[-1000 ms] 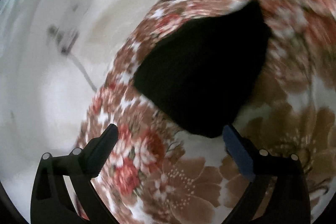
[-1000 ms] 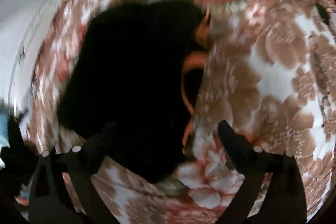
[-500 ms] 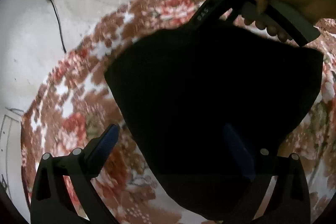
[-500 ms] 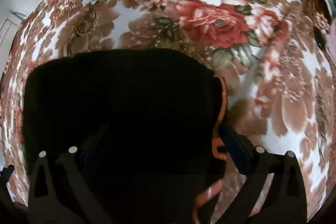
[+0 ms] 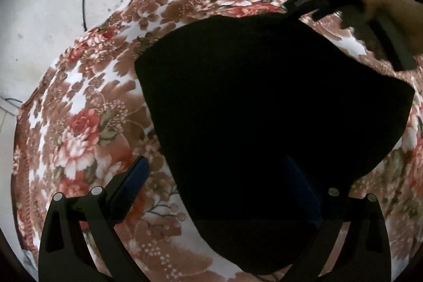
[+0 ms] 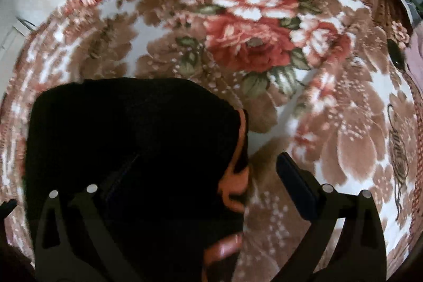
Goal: Fold large clothes
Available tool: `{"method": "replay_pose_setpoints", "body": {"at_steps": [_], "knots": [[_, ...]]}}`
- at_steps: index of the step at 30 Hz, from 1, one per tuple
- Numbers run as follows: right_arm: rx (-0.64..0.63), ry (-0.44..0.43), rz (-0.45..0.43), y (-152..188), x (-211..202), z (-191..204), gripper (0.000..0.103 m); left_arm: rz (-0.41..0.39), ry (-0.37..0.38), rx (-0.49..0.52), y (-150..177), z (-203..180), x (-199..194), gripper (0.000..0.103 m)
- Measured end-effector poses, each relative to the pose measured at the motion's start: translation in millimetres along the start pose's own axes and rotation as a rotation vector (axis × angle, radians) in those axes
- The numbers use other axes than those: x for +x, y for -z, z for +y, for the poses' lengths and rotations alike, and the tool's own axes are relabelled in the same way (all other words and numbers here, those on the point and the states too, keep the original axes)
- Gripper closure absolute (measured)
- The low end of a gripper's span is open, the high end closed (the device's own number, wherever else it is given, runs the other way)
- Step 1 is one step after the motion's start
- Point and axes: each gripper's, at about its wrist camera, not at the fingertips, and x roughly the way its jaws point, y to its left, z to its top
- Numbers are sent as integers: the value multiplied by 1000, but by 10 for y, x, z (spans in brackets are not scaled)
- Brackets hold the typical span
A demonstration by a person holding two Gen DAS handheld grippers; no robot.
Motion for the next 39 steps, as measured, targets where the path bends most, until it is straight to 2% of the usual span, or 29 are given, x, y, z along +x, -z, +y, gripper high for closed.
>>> {"method": "replay_pose_setpoints", "body": {"at_steps": [5,9,15,20,24,30,36,37,38,39], "knots": [[-4,-44,-55,296,-508,-33,5,-31,-28,47,-185,-69,-346,6],[8,-112,-18,555,-663,-115,5,-49,-1,4,-286,-28,-508,6],[27,-203,136,792,-391,-195,5,29,169,-239,-259,430,-220,6],[62,-235,162,841,-204,-215,5,135,299,-475,-120,892,310,6],[127,-312,208,842,-9,-264,5,164,380,-522,-99,1001,595,6],[103,-352,268,777,236,-204,5,183,504,-591,-100,1106,957,4],[78,-367,299,711,396,-79,4,249,670,-644,-76,1032,1253,4],[72,-375,301,698,400,-49,4,257,707,-648,-88,989,1269,6],[64,-398,307,692,396,-13,4,252,709,-629,-116,948,1232,6],[51,-421,316,694,387,26,4,240,701,-570,-167,859,1153,6]]}}
